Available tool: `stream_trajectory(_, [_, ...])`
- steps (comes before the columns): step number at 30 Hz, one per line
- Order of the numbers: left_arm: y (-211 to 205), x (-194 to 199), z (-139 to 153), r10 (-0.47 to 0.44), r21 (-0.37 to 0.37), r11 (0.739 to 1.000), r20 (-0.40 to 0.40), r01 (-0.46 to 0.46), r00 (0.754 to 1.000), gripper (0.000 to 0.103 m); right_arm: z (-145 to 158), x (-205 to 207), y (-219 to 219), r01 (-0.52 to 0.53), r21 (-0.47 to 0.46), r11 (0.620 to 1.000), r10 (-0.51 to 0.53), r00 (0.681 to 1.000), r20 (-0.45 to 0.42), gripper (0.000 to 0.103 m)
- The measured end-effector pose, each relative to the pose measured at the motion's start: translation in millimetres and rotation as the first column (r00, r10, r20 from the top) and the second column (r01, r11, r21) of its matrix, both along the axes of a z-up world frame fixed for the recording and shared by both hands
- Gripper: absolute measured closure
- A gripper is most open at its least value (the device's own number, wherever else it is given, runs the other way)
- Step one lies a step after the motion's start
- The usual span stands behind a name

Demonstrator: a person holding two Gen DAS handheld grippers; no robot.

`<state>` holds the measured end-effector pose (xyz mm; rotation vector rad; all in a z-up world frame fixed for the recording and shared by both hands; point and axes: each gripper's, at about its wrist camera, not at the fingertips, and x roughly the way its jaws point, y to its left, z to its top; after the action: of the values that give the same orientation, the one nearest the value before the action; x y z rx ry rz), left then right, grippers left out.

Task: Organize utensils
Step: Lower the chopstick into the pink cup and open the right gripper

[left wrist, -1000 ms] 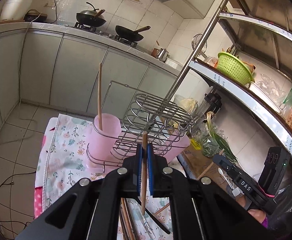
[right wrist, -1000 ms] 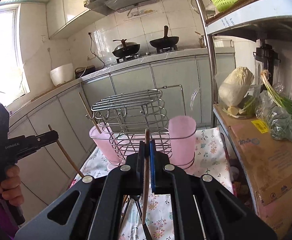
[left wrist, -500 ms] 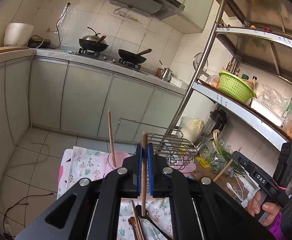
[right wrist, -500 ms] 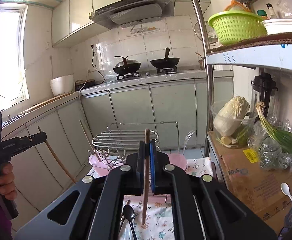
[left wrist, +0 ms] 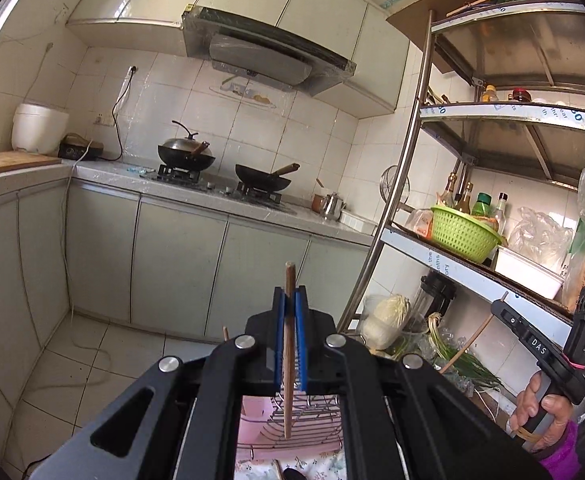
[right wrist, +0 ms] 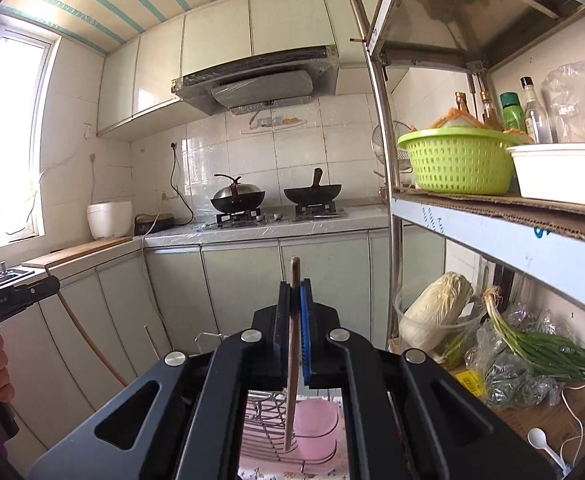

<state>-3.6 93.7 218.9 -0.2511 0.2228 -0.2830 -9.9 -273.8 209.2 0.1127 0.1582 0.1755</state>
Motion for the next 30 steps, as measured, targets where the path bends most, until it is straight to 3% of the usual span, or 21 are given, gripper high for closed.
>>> stream_trajectory(7, [3.5, 15.2, 10.6, 0.051, 0.020, 0.998, 0.030, -0.052, 0.998, 0.098, -1.1, 17.8, -8.4, 0.050, 0.002, 0.999, -0.050, 0.998, 0.029, 0.098])
stream_trajectory(13, [-6.6, 40.7, 4.7, 0.099, 0.073, 0.992, 0.051, -0.103, 0.994, 0.098, -17.5, 46.8, -11.0, 0.063, -0.002, 0.998, -0.063, 0.998, -0.009, 0.098])
stream_trajectory(20, [-27.1, 82.5, -34.2, 0.106, 0.147, 0.984, -0.042, -0.099, 0.993, 0.098, -57.4, 81.9, -12.6, 0.055, 0.000, 0.998, -0.055, 0.987, -0.150, 0.098])
stream_trajectory(30, [-31.5, 121.6, -93.0, 0.110, 0.172, 0.982, -0.199, -0.076, 0.974, 0.098, -101.1, 110.1, -16.7, 0.045, 0.019, 0.999, -0.037, 0.952, -0.304, 0.098])
